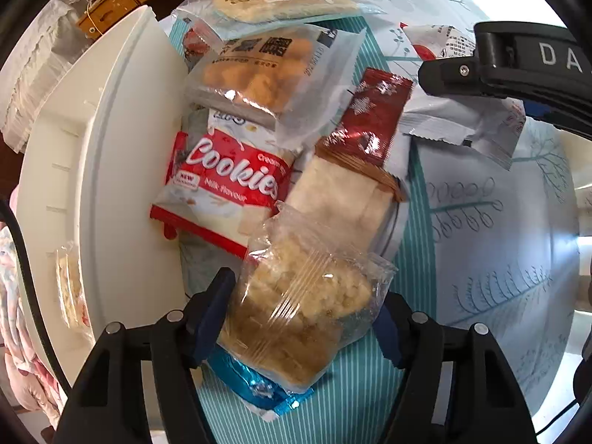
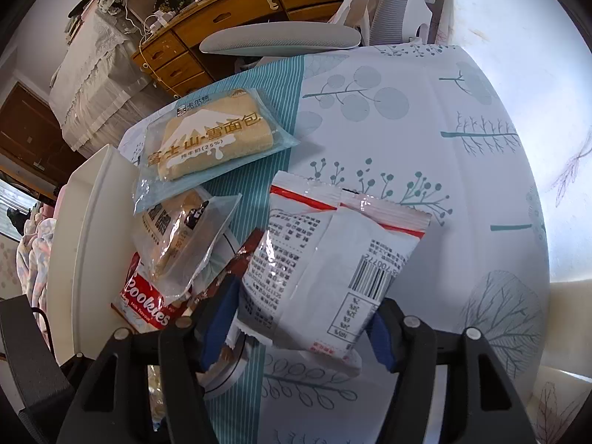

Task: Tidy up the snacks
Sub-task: 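Close the right tool on the white printed bag while the left tool grips a clear cracker bag, then carry the white printed bag and clear cracker bag into the white tray and open both tools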

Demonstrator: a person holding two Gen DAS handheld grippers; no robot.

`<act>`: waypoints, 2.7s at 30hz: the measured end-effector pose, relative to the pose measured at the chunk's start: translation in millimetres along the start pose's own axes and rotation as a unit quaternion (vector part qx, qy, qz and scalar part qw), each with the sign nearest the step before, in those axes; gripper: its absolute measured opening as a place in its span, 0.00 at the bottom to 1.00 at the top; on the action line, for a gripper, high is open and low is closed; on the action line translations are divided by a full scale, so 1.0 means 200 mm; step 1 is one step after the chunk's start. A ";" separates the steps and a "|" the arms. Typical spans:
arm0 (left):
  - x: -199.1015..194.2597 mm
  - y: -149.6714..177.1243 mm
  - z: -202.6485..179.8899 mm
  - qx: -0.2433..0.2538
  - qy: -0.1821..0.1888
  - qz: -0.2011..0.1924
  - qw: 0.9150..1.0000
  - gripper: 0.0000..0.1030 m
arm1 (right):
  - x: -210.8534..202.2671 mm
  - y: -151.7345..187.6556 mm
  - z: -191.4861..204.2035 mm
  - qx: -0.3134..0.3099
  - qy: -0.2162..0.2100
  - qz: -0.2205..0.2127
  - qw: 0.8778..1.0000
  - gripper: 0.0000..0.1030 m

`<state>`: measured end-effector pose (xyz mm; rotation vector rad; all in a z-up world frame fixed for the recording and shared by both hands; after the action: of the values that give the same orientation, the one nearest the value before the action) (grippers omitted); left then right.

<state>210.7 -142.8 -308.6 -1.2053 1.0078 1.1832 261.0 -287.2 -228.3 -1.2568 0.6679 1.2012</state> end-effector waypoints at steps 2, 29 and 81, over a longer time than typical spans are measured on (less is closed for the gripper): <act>-0.02 0.02 0.00 -0.005 0.004 0.004 1.000 0.64 | -0.02 0.01 0.00 0.005 -0.003 -0.001 1.000 0.61; -0.60 0.56 -0.01 -0.053 0.051 -0.030 0.997 0.63 | -0.56 0.47 0.08 -0.014 -0.055 -0.056 0.997 0.59; -1.00 0.34 1.32 -0.084 0.201 -0.151 0.964 0.64 | -0.54 0.55 1.25 -0.096 -0.042 -0.172 0.980 0.59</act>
<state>106.1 94.3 -91.1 -1.7157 0.9842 0.8118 71.6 -98.1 -106.4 -1.4069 0.2613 1.0392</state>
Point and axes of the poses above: each gripper's, at about its wrist camera, not at the fingertips, and x roughly the way its jaws point, z to its left, y to its underside, the point moved 2 cm from there along x, roughly the way its jaws point, and after that the axes turned 9 degrees about -x, right-handed, at the moved point
